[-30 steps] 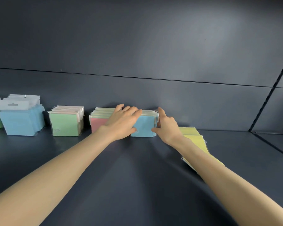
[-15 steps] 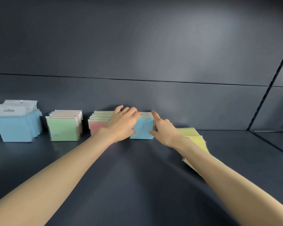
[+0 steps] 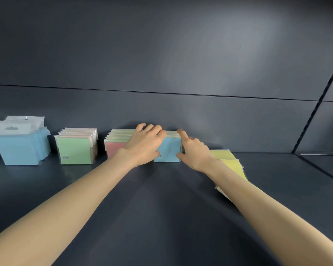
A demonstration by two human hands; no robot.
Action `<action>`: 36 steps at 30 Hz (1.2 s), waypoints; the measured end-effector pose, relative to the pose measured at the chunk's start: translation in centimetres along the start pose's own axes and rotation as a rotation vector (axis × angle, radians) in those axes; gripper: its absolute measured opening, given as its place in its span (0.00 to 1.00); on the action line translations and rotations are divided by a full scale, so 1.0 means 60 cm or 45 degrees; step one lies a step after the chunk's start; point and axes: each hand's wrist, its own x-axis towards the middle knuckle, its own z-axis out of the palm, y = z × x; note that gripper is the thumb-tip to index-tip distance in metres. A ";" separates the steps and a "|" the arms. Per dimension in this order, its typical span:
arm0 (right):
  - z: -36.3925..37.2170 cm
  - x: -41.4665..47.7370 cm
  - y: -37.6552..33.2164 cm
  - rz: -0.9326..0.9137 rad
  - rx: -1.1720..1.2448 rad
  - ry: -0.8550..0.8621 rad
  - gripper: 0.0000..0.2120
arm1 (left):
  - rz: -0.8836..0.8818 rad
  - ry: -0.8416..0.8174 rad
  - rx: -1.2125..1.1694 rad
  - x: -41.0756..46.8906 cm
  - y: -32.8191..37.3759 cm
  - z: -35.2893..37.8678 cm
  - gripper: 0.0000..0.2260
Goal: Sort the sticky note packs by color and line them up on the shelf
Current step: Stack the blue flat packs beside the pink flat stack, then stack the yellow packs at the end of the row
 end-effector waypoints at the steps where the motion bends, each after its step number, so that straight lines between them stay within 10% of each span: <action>1: 0.000 0.000 0.000 0.000 0.000 0.001 0.32 | -0.003 0.000 -0.016 0.000 0.000 0.000 0.22; 36: -0.102 -0.152 0.152 0.026 0.129 0.080 0.22 | -0.127 -0.039 -0.700 -0.041 0.166 -0.089 0.20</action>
